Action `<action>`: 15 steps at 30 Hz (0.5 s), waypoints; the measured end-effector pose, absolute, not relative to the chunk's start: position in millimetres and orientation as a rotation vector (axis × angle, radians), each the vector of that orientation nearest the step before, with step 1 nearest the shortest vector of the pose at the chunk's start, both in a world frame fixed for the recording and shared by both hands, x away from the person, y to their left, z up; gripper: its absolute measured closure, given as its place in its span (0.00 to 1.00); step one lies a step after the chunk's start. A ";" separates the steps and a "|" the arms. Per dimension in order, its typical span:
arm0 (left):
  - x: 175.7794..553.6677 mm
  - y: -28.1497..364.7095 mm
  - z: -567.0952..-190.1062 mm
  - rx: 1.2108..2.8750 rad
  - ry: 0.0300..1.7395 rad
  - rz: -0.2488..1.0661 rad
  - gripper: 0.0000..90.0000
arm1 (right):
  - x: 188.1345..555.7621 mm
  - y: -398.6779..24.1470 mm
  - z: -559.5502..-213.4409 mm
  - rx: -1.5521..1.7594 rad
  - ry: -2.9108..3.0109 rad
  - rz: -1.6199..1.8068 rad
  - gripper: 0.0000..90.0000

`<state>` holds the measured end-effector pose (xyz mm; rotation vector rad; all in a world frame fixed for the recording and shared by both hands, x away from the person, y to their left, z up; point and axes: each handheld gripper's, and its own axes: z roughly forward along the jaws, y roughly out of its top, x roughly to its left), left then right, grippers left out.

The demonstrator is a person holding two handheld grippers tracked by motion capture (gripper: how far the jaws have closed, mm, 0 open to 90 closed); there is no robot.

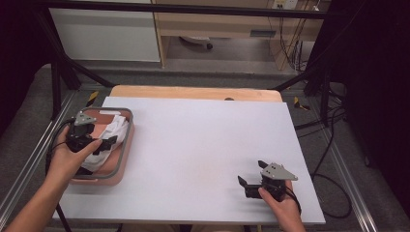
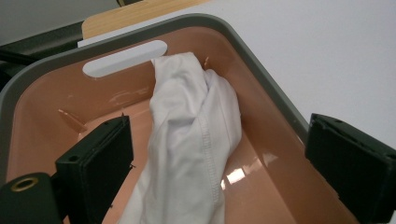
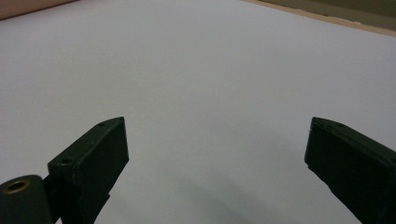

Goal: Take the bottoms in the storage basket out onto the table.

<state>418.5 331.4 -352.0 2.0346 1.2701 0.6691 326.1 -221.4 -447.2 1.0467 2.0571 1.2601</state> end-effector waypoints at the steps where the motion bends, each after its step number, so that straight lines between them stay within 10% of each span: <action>1: 419.0 331.5 -352.1 2.041 1.270 0.670 0.09 | 326.3 -222.0 -447.8 1.047 2.060 1.257 0.07; 15: 431.1 331.6 -366.8 2.086 1.300 0.641 0.09 | 326.6 -217.6 -447.8 1.034 2.084 1.258 0.07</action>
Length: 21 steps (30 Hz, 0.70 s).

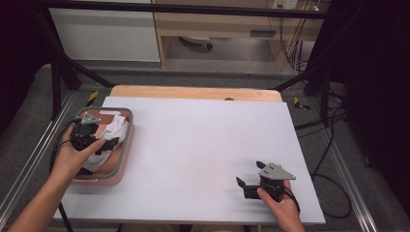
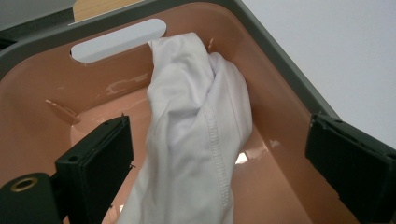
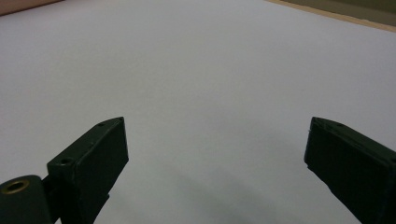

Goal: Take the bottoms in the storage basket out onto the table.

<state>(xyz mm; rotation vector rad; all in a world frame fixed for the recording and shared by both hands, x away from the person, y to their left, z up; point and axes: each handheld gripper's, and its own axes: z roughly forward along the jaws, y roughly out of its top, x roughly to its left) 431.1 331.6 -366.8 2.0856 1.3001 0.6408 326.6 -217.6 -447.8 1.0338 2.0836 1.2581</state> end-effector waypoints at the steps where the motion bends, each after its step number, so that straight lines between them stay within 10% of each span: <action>1: 431.0 331.9 -367.1 2.086 1.304 0.643 0.09 | 326.5 -218.0 -448.1 1.036 2.084 1.257 0.07; 21: 438.5 334.2 -381.7 2.172 1.343 0.646 0.09 | 326.2 -217.4 -446.4 1.032 2.085 1.284 0.07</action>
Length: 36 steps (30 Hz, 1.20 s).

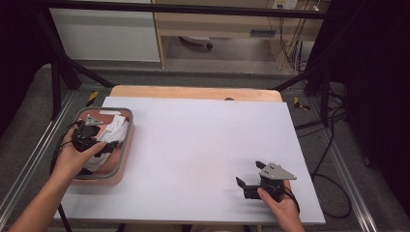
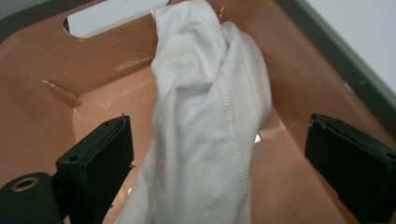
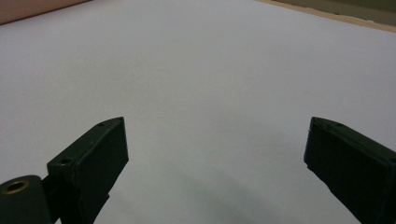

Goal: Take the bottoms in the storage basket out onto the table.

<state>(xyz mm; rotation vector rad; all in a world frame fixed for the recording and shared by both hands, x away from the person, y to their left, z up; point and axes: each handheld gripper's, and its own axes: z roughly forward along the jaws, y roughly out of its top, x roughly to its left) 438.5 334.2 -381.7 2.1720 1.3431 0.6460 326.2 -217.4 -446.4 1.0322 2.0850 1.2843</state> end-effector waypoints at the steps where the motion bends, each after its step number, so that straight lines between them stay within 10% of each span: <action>1: 440.5 334.9 -383.2 2.176 1.349 0.645 0.09 | 326.4 -217.4 -446.5 1.031 2.087 1.284 0.07; 16: 460.3 343.4 -406.9 2.200 1.444 0.554 0.17 | 326.1 -216.6 -446.6 1.027 2.098 1.289 0.07; 23: 465.3 345.1 -416.2 2.226 1.502 0.506 0.36 | 325.5 -216.1 -446.0 1.025 2.098 1.286 0.07; 29: 464.3 352.1 -407.3 2.215 1.461 0.500 0.81 | 326.2 -216.5 -446.3 1.025 2.091 1.284 0.08; 36: 452.1 357.5 -386.6 2.108 1.413 0.626 0.85 | 325.9 -216.8 -445.7 1.015 2.086 1.267 0.08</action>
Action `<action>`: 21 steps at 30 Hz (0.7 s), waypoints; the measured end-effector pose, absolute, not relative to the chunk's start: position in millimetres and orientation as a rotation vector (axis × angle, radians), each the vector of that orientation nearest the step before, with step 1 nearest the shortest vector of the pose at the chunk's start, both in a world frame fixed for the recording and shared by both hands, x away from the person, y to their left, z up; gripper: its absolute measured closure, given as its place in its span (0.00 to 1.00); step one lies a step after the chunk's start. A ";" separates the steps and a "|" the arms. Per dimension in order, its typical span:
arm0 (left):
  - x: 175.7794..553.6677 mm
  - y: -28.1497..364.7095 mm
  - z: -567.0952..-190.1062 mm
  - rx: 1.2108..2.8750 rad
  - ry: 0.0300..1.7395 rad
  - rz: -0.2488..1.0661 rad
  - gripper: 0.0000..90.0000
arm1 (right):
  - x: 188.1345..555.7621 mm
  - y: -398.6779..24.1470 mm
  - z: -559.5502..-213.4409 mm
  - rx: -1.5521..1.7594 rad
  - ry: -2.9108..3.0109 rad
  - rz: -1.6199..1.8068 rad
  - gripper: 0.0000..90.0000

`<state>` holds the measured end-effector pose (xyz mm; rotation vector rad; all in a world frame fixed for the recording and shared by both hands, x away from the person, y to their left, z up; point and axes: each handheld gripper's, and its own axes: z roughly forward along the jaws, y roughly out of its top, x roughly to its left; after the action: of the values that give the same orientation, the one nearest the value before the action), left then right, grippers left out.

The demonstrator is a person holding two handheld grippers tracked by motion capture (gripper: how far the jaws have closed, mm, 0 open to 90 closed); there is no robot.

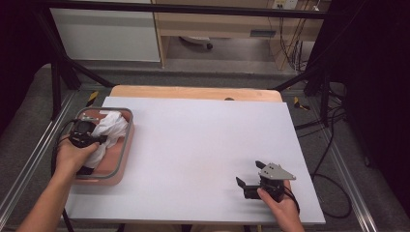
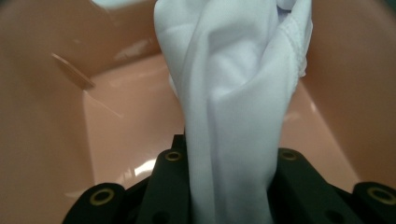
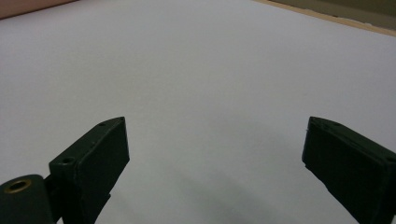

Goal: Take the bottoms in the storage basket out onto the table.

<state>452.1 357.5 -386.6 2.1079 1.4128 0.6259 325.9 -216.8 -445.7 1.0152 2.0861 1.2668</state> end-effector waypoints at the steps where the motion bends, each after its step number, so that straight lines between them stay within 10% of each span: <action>1: 449.6 356.5 -382.7 2.092 1.400 0.646 0.85 | 326.0 -216.8 -445.9 1.018 2.086 1.266 0.08; 21: 411.8 354.0 -343.6 1.824 1.251 0.744 0.85 | 329.1 -217.1 -449.6 1.063 2.083 1.237 0.09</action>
<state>411.8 354.0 -343.6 1.8242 1.2515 0.7440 329.1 -217.1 -449.6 1.0630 2.0829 1.2369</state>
